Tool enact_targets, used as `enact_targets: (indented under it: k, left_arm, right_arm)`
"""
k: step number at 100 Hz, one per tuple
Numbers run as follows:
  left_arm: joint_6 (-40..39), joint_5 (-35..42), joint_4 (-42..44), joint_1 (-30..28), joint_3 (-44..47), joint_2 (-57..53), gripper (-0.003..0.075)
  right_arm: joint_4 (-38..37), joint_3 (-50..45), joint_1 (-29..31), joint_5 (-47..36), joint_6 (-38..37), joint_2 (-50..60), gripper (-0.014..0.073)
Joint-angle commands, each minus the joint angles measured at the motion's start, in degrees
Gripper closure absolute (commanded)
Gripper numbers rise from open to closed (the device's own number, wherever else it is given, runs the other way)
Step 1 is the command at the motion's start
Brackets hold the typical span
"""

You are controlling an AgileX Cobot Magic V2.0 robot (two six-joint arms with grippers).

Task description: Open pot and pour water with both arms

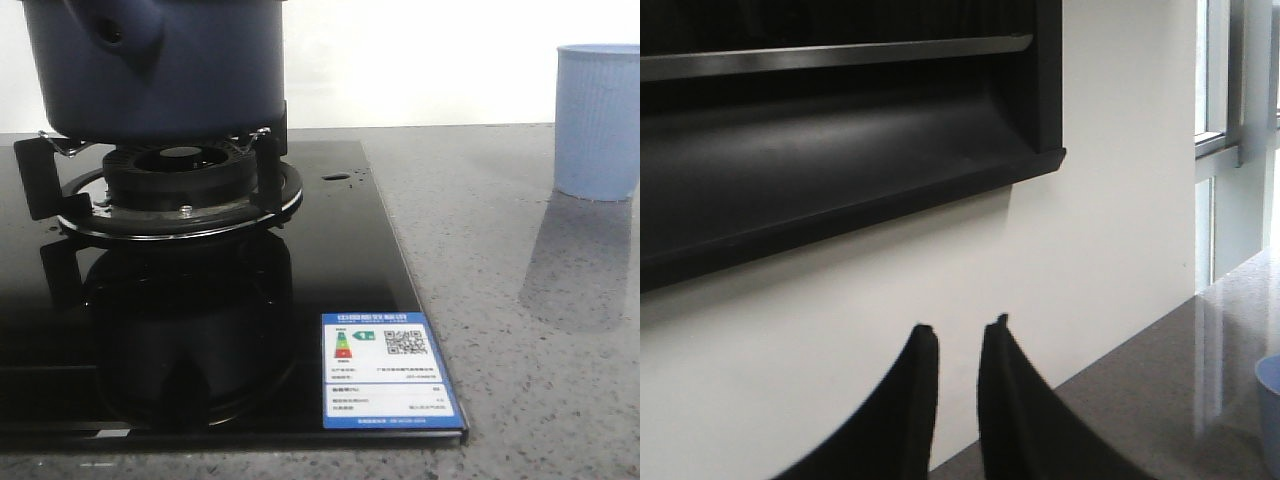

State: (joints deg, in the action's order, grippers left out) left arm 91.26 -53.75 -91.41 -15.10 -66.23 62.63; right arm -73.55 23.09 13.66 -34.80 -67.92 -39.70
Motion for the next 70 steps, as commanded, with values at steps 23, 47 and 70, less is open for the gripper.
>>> enact_targets:
  k: [23, 47, 70]
  left_arm:
    - [-1.55, 21.52, -0.56, -1.25, 6.57, -14.24, 0.0736]
    - [2.06, 35.75, 1.68, 8.14, 24.41, -29.69, 0.0736]
    - [2.06, 39.57, 2.50, 12.13, 40.72, -42.57, 0.0736]
  right_arm:
    - [7.84, 4.44, -0.19, 4.51, 0.68, 4.34, 0.0645]
    - [10.05, -1.22, -1.33, 8.26, 7.64, 12.54, 0.0645]
    - [9.93, -9.80, -2.06, 11.94, 8.70, 19.29, 0.0645]
